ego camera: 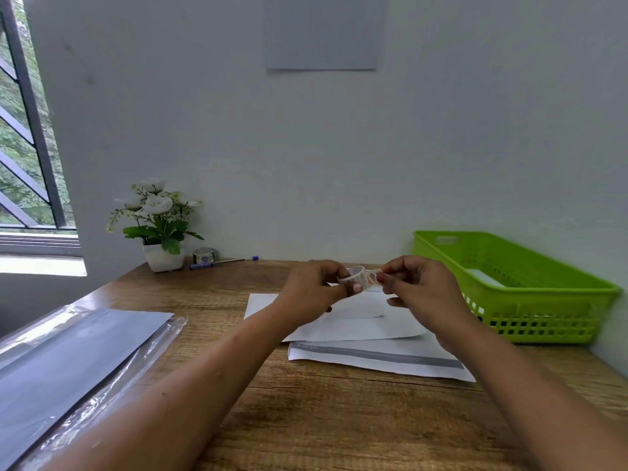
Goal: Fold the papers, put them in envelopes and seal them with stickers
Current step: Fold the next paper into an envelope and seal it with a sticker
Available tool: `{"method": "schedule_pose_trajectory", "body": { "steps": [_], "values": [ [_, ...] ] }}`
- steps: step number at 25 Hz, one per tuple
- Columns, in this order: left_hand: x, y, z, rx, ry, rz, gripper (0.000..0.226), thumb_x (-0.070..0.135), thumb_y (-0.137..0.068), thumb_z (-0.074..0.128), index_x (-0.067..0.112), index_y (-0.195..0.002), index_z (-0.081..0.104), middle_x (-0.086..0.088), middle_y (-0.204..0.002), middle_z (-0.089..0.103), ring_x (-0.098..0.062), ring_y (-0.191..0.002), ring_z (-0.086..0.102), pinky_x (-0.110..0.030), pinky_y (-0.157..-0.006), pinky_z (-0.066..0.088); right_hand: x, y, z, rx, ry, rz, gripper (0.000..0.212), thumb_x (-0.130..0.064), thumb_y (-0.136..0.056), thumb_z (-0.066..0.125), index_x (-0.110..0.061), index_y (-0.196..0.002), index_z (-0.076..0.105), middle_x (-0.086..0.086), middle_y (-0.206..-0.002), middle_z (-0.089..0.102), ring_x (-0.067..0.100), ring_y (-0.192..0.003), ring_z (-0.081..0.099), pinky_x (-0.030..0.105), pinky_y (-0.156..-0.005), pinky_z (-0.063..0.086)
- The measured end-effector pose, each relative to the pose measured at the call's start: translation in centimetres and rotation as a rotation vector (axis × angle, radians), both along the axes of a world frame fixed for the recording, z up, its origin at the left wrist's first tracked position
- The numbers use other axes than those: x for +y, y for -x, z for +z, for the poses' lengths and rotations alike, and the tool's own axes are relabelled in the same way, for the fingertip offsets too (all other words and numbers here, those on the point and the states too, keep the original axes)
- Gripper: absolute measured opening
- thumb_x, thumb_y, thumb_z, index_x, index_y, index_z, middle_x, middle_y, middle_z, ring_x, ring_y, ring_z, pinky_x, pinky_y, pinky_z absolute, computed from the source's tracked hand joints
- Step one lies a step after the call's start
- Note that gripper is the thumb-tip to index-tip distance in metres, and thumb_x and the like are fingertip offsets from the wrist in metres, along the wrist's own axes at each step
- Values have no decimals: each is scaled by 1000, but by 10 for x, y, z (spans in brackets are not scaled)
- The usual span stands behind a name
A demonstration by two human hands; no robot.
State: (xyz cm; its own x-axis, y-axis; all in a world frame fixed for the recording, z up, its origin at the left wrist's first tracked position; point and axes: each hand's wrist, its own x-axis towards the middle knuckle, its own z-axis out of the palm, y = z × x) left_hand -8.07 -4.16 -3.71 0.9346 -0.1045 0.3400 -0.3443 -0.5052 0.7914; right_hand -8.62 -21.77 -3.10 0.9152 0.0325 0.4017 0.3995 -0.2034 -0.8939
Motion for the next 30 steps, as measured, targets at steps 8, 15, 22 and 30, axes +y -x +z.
{"method": "schedule_pose_trajectory", "body": {
  "steps": [8, 15, 22, 30],
  "values": [
    [54, -25, 14, 14, -266, 333, 21, 39, -82, 67, 19, -88, 66, 4, -83, 65, -12, -77, 58, -22, -61, 46, -6, -5, 1, 143, -202, -2, 4, -7, -83, 68, -10, -81, 66, 7, -70, 64, 11, -64, 61, 17, -51, 52],
    [107, -65, -9, 96, -387, 560, 22, 30, -84, 67, 16, -100, 64, -4, -97, 63, -18, -85, 55, -30, -73, 44, -8, -10, -3, 197, -252, -57, 10, -2, -86, 63, -10, -92, 65, 9, -81, 66, 12, -65, 61, 18, -51, 53],
    [141, -80, -25, 129, -504, 851, 26, 31, -90, 57, 18, -111, 62, -14, -107, 60, -27, -97, 54, -38, -76, 51, -9, -17, -5, 199, -134, -89, 22, -4, -87, 57, -18, -83, 73, -2, -77, 66, 10, -71, 56, 23, -60, 50],
    [39, -49, 23, 246, 40, -52, 11, 28, -89, 61, 20, -91, 68, 2, -97, 68, -18, -84, 59, -27, -69, 40, -4, -14, -7, 59, -119, -168, 15, -11, -86, 64, -23, -84, 73, -9, -63, 63, 2, -60, 54, 21, -58, 44]
  ]
}}
